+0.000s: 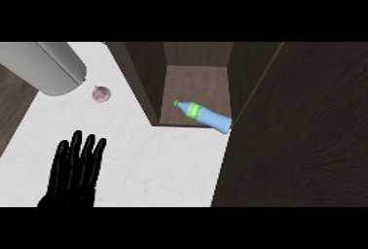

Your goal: Pick up the bottled water, place it into the cabinet and close the cabinet

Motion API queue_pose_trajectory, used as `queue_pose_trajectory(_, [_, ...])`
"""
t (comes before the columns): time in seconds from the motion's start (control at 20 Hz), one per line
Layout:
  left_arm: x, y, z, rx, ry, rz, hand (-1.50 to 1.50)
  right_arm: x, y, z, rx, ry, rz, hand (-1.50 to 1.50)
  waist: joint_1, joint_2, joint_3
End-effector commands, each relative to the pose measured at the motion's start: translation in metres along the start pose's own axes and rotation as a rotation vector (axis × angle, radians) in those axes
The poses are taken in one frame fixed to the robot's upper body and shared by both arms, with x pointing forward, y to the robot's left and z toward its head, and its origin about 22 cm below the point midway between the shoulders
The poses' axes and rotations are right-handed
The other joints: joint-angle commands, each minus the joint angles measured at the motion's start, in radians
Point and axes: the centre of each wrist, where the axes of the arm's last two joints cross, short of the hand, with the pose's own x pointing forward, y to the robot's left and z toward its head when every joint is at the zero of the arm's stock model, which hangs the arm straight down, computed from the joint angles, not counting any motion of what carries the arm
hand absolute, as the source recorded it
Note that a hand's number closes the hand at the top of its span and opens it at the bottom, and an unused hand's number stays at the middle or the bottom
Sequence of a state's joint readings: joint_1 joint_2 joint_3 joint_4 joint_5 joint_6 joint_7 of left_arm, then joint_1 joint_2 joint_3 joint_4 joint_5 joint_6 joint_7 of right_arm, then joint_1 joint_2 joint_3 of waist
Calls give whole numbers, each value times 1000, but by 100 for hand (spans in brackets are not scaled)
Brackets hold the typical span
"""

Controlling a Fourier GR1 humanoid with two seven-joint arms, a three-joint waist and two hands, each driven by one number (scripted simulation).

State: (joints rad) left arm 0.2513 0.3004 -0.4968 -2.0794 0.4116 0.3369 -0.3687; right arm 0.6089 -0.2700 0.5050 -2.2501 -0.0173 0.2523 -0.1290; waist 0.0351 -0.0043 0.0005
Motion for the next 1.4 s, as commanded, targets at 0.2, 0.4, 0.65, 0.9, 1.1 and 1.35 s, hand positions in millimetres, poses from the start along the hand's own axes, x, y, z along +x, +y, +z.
queue_pose_trajectory(0.2, [50,25,34,53,-30,-16,-150,28,35,-13,203,-44,19,150,-8,-3,-2])
queue_pose_trajectory(0.4, [57,44,41,62,-36,-16,-150,28,49,-26,225,-37,38,150,0,0,-4])
queue_pose_trajectory(0.65, [77,43,56,51,-8,18,-150,36,48,-33,233,-39,34,150,24,0,-4])
queue_pose_trajectory(0.9, [82,60,57,49,-22,5,-150,31,47,-46,226,-28,-33,150,36,6,-4])
queue_pose_trajectory(1.1, [83,64,68,32,-17,4,-150,41,41,-65,176,-51,-45,150,54,6,-6])
queue_pose_trajectory(1.35, [98,85,72,31,-44,-2,-150,40,42,-99,183,-12,-42,150,33,6,-3])
